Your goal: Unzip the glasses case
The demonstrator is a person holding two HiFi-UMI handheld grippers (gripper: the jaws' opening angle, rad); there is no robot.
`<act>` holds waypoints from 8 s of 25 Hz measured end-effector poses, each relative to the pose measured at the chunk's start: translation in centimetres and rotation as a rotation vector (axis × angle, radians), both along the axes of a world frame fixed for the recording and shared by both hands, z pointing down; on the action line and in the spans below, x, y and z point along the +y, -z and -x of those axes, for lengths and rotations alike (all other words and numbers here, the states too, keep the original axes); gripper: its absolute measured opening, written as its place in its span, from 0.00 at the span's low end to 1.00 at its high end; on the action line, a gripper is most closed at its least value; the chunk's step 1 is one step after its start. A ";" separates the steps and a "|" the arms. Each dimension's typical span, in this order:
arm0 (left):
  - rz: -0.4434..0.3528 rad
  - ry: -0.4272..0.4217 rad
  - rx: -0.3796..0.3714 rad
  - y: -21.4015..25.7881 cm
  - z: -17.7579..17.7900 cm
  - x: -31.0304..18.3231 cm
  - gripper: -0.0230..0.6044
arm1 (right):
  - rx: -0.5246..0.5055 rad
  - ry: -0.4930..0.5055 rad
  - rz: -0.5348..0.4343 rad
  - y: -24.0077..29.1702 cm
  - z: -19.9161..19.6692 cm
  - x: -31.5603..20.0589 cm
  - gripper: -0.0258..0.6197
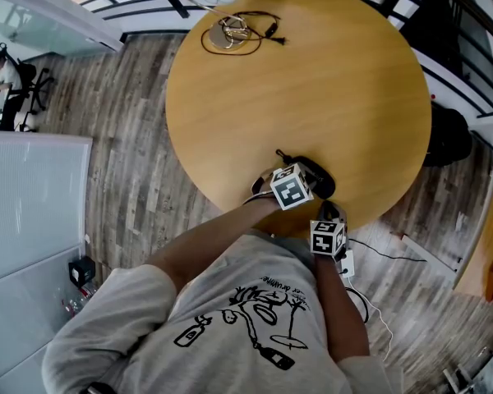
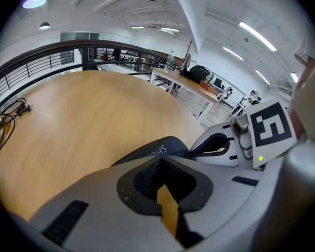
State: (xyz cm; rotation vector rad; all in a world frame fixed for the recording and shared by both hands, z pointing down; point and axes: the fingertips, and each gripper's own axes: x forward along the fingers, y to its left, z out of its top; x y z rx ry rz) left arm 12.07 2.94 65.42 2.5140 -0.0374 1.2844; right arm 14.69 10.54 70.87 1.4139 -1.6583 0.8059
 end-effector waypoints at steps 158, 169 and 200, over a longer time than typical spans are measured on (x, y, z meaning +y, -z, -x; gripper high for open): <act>0.072 0.059 0.035 0.1 -0.1 -0.3 0.05 | 0.394 1.387 -0.014 0.3 0.5 -11.2 0.07; 0.081 0.069 0.039 0.1 -0.2 -0.4 0.05 | 0.398 1.470 -0.030 0.5 2.3 -12.7 0.07; 0.093 0.137 0.051 -0.2 0.1 -0.8 0.05 | 0.505 1.831 -0.105 0.3 7.2 -15.4 0.07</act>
